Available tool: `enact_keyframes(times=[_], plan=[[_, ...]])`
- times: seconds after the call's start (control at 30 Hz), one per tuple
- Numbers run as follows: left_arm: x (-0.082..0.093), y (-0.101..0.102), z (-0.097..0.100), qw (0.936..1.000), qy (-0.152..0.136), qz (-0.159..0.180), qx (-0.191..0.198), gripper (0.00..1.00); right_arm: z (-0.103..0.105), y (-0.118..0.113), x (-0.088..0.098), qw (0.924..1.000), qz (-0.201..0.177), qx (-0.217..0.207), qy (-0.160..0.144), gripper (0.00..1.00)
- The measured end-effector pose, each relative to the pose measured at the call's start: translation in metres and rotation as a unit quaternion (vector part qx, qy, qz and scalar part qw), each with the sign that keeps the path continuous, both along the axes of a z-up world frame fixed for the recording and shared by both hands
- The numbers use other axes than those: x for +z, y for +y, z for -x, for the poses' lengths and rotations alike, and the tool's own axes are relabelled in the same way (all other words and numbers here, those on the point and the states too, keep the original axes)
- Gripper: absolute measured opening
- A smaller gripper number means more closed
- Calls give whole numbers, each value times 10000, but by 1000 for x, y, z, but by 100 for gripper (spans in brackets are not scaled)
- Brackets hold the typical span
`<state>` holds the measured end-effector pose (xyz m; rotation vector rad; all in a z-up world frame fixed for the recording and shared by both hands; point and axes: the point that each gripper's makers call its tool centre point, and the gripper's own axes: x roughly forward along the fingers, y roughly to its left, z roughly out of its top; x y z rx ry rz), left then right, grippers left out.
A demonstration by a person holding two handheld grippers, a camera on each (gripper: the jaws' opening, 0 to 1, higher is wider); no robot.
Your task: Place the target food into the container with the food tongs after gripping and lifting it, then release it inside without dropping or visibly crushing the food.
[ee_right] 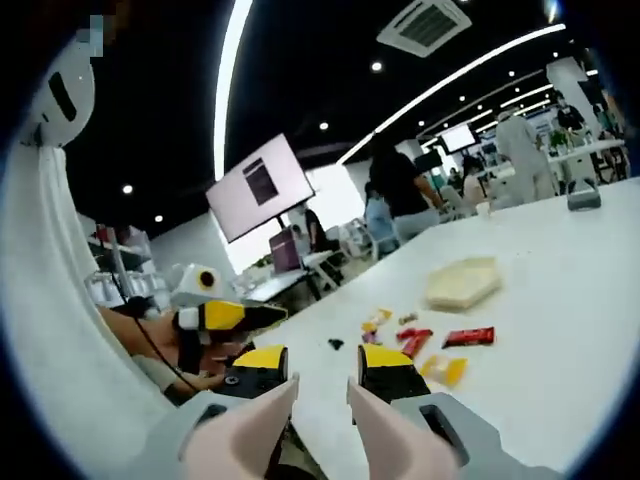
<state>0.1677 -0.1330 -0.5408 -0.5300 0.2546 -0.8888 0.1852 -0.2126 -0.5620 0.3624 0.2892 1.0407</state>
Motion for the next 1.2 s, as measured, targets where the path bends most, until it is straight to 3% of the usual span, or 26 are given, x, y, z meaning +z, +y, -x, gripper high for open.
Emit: enact_keyframes(times=[0.13, 0.23, 0.3, 0.43, 0.47, 0.6, 0.73, 0.83, 0.93, 1.0, 1.07, 1.2], plan=[[-6, 32, -1, 9999, 29, 83, 106, 23, -22, 9, -3, 9988, 241, -375, -184, 27], [-7, 53, -7, 9998, 117, 163, 95, 20, -43, 28, 2, 9968, -78, -771, 180, 26], [1, 69, -8, 9999, -47, 158, 50, 20, -50, 40, 12, 9948, -441, -896, 217, 27], [1, 108, -16, 9997, -126, 174, 80, 20, -63, 57, 7, 9928, -296, -1135, 238, 28], [-2, 132, -21, 9997, -147, 153, 98, 21, -68, 69, 16, 9899, -558, -1290, 202, 28], [-22, 164, -26, 9990, -117, -387, -202, 26, -73, 88, 10, 9892, 66, -1460, -100, 27], [-39, 192, -30, 9940, -67, -938, -552, 31, -71, 105, 5, 9871, 291, -1570, -78, 27], [-55, 202, -30, 9881, 172, -1336, -747, 42, -66, 107, 0, 9833, 522, -1745, -40, 27], [-66, 206, -35, 9826, 59, -1667, -819, 53, -62, 106, -6, 9819, 613, -1791, 50, 27], [-70, 207, -39, 9813, 61, -1741, -823, 60, -61, 102, -16, 9795, 893, -1805, 69, 27], [-79, 209, -48, 9808, 276, -1826, -630, 70, -59, 99, -24, 9781, 1138, -1734, 170, 27], [-76, 203, -50, 9844, 344, -1600, -641, 78, -60, 93, -25, 9763, 1290, -1739, 49, 28]])
